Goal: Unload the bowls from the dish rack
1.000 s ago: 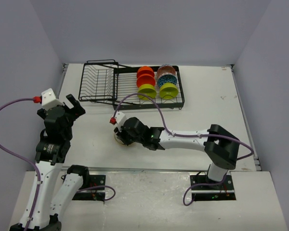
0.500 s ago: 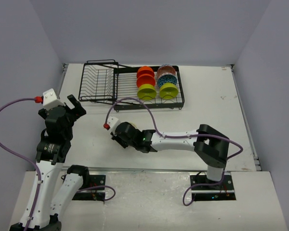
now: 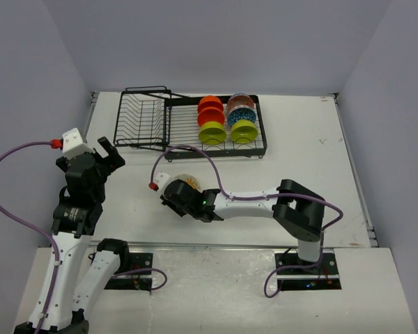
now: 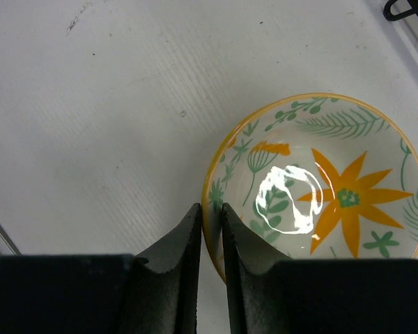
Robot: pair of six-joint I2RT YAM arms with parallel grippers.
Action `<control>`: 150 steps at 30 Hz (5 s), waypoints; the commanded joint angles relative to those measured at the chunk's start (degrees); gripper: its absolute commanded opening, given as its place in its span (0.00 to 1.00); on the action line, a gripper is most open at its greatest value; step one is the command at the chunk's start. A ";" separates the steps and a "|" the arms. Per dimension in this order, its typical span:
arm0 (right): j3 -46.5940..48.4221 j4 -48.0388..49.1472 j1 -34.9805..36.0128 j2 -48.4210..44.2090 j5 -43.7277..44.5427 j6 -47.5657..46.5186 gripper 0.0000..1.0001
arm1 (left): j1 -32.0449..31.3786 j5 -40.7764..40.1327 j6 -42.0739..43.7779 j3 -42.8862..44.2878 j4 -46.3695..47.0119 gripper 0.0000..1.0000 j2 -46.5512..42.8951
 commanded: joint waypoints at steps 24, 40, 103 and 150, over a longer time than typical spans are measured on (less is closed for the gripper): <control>-1.61 -1.96 -5.91 -21.64 0.76 1.88 0.66 | 0.65 1.63 1.00 0.32 2.11 1.00 1.78; 9.63 -0.65 -27.01 -7.61 10.25 -44.13 0.83 | 0.65 7.69 2.32 -2.75 0.70 1.00 2.14; 11.92 46.29 -27.19 12.98 19.30 -70.01 0.00 | -0.05 8.40 2.76 -2.84 1.32 1.00 0.73; -2.94 -27.71 -38.35 -6.19 -28.52 13.66 0.01 | 0.39 3.13 1.35 -3.11 0.35 1.00 -5.86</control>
